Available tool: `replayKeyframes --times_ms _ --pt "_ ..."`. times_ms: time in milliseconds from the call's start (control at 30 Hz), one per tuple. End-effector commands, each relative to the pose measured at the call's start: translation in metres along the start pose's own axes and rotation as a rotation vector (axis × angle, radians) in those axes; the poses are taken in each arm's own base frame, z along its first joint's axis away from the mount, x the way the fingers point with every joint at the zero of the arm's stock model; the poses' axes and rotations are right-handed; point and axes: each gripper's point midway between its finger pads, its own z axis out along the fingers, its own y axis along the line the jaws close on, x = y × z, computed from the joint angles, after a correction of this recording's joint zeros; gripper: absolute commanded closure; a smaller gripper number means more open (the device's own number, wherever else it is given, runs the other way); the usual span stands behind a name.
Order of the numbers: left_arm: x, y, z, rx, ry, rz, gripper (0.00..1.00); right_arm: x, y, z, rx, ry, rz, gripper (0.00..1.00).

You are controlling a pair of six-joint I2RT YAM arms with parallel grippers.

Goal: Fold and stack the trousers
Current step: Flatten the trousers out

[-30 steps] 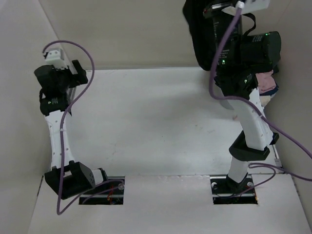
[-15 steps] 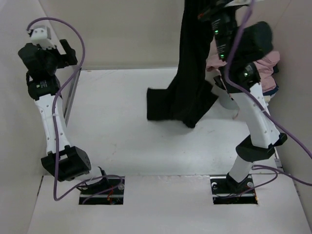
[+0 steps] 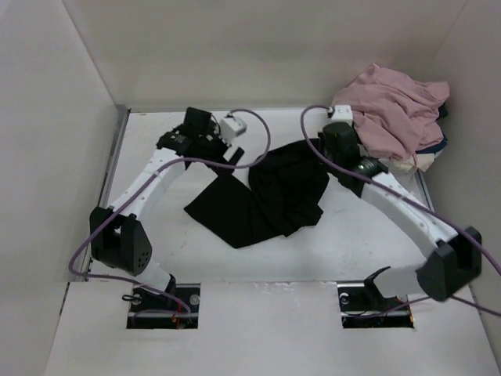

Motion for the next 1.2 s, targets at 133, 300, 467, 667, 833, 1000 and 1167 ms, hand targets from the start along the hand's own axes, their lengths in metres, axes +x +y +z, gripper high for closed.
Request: replayKeyframes --times_ms 133,300,467,667,833,1000,1167 --pt "0.062 -0.063 0.002 0.278 0.142 0.004 0.00 -0.068 -0.053 -0.090 0.069 -0.339 0.293 0.97" --pt "0.130 -0.125 0.011 0.445 0.318 0.286 0.00 -0.102 -0.080 -0.107 0.111 -0.427 0.350 0.97" --pt "0.160 -0.098 0.040 0.253 0.366 0.425 0.00 -0.128 -0.080 -0.124 0.058 -0.489 0.346 0.96" --pt "0.188 -0.108 0.080 0.217 0.442 0.421 0.00 -0.126 -0.077 -0.130 0.054 -0.499 0.357 0.95" --pt "0.176 -0.112 0.105 0.185 0.407 0.314 0.25 -0.124 -0.080 -0.139 0.053 -0.509 0.357 0.95" --pt "0.200 -0.121 0.107 0.214 0.464 0.284 0.95 -0.132 -0.083 -0.147 0.051 -0.536 0.372 0.95" --pt "0.138 -0.031 0.064 -0.042 0.290 0.101 1.00 -0.144 -0.042 -0.142 -0.060 -0.517 0.314 0.98"
